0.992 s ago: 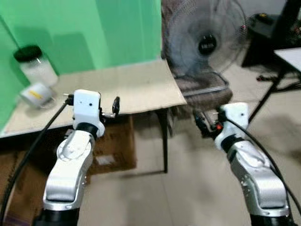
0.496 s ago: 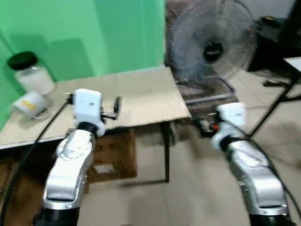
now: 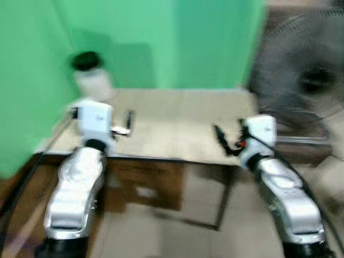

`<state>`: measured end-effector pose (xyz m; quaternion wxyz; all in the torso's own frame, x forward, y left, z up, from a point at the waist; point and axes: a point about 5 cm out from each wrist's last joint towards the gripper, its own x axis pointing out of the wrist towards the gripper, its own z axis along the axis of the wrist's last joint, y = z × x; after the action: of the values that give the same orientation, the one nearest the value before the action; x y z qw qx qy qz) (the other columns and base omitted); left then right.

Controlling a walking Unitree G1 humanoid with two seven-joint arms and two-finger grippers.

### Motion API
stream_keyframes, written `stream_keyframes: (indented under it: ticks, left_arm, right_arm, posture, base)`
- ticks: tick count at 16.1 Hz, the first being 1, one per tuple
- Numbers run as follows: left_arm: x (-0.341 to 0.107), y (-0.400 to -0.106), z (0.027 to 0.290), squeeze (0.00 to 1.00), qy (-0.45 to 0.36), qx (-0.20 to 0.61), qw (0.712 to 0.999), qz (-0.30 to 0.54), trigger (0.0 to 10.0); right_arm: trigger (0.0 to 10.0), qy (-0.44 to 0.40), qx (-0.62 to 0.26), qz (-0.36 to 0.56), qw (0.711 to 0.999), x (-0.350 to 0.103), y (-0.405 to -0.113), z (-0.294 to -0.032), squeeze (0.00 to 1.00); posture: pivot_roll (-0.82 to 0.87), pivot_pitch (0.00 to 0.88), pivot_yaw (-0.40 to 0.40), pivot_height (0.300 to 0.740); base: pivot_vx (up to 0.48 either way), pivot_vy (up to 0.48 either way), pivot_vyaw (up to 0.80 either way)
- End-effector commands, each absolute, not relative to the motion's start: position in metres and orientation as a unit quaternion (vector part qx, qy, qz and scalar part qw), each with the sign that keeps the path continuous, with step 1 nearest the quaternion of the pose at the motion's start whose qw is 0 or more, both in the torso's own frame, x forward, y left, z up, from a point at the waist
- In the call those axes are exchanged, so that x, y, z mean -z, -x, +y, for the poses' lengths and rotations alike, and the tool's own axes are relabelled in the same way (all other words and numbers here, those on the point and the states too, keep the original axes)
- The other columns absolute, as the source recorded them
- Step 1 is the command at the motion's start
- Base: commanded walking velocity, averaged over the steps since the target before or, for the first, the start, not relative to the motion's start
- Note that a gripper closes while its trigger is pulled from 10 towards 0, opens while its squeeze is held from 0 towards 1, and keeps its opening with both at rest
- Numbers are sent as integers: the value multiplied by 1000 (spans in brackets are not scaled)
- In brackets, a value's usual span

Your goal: Setting the table

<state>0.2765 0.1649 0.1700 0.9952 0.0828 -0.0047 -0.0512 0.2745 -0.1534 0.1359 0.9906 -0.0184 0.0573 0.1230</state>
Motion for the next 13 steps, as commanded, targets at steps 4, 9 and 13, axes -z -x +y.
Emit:
stream_keyframes:
  ticks: [4,9,13]
  left_arm:
    - [-174,-277,173,0,-92,40,995,-9,10000]
    - [-173,-277,172,0,-92,43,995,-8,10000]
    - [-173,-277,171,0,-92,44,995,-7,10000]
  right_arm:
    - [10000,15,-124,39,991,-144,-279,-147,0]
    - [10000,22,-133,38,990,-144,-280,-148,0]
    - [10000,24,-140,38,989,-144,-281,-146,0]
  posture:
    - [98,0,69,740]
    - [97,0,71,740]
    - [96,0,70,740]
  base:
    - [358,0,400]
    - [360,0,0]
    - [360,0,739]
